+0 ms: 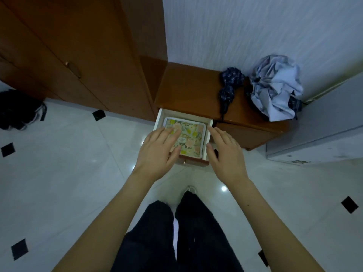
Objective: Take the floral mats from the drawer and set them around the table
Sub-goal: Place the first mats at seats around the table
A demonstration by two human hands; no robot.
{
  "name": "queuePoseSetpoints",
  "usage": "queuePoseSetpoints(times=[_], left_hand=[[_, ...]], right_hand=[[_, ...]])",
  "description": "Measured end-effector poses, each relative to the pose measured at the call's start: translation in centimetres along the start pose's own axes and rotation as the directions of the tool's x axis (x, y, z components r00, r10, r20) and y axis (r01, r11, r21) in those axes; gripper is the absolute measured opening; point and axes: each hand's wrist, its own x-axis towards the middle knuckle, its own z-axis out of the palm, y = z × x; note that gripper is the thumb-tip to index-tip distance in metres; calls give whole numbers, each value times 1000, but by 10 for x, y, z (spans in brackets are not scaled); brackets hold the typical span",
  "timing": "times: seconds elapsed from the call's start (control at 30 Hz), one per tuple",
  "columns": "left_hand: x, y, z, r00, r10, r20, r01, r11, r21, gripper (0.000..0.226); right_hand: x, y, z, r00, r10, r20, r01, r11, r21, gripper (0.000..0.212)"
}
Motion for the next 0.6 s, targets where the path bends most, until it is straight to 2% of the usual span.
queuePoseSetpoints(times=[0.37, 0.5, 0.6], left_hand=[[123, -92, 103, 978, 141, 156, -149, 988, 45, 51], [152, -132, 135, 940, 247, 238, -280, 953, 115, 51], [167, -161, 170, 914, 272, 301, -316, 942, 110, 53]], right_hand=[[117, 38, 106, 997, 26, 71, -20, 996, -81, 55], [145, 50, 146, 991, 23, 131, 2, 982, -188, 53], [164, 66, 184, 982, 35, 185, 3, 980, -199, 54]])
